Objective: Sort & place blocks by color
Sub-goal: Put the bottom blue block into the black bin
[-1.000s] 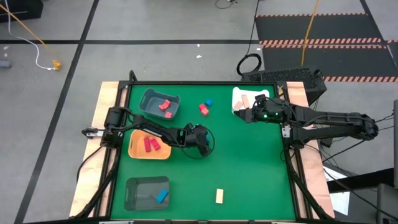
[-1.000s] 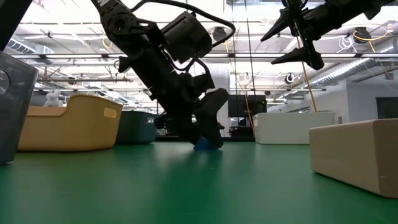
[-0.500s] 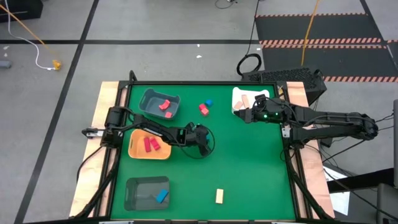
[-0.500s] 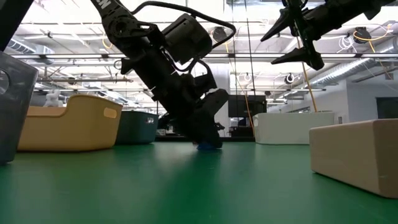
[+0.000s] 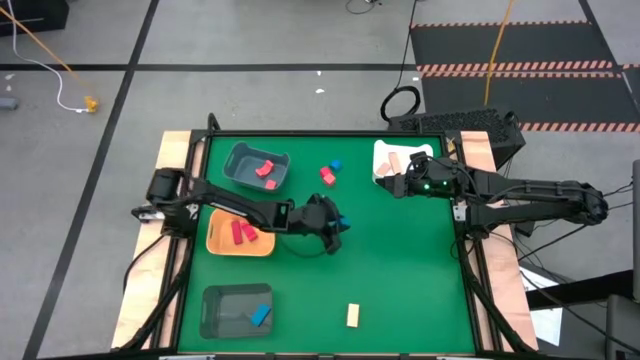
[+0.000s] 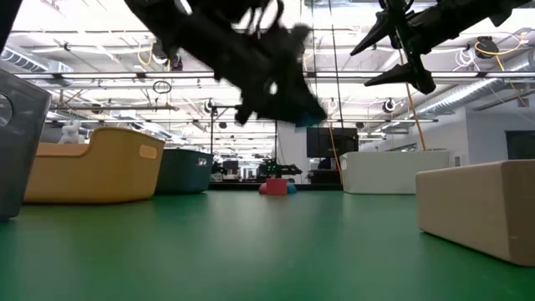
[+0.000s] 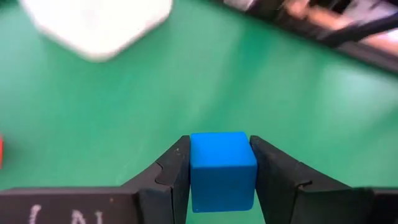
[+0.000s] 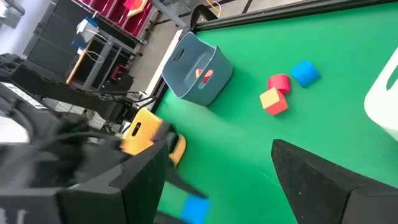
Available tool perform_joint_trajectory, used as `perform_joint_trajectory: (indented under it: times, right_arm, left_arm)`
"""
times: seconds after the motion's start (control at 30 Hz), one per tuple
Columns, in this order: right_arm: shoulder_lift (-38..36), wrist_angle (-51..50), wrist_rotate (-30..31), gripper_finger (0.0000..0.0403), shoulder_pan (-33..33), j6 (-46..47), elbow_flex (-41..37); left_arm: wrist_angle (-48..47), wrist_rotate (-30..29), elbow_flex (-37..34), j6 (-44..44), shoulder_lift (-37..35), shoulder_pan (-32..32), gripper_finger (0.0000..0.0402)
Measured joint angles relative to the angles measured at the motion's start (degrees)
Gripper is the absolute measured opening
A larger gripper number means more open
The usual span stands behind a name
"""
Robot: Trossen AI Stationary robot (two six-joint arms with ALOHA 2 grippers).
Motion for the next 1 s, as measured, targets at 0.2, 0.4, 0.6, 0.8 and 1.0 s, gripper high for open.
perform_joint_trajectory:
  times: [0.2,0.4,0.6,0.8,1.0]
  right_arm:
    - [0.02,-0.04,-0.02,0.0279,0.02,0.0,0.0]
    - [0.02,0.22,0.02,0.0279,0.01,1.53,0.0]
    - [0.02,1.41,0.0,0.0279,0.0,3.37,0.0]
    - [0.0,3.21,0.0,0.0279,0.02,3.41,0.01]
    - [0.0,3.06,0.0,0.0279,0.02,3.38,0.0]
  left_arm:
    - [-13.09,5.09,-0.05,4.0,-8.91,-1.06,0.0135]
    - [-23.89,6.97,-0.05,-6.27,-18.06,-5.62,0.0135]
    - [-33.77,6.68,0.08,-19.88,-23.8,-13.2,0.0135]
    - [-45.15,8.43,-0.05,-27.28,-25.85,-20.19,0.0135]
    - [-48.09,16.06,0.01,-32.7,-25.72,-28.93,0.0143]
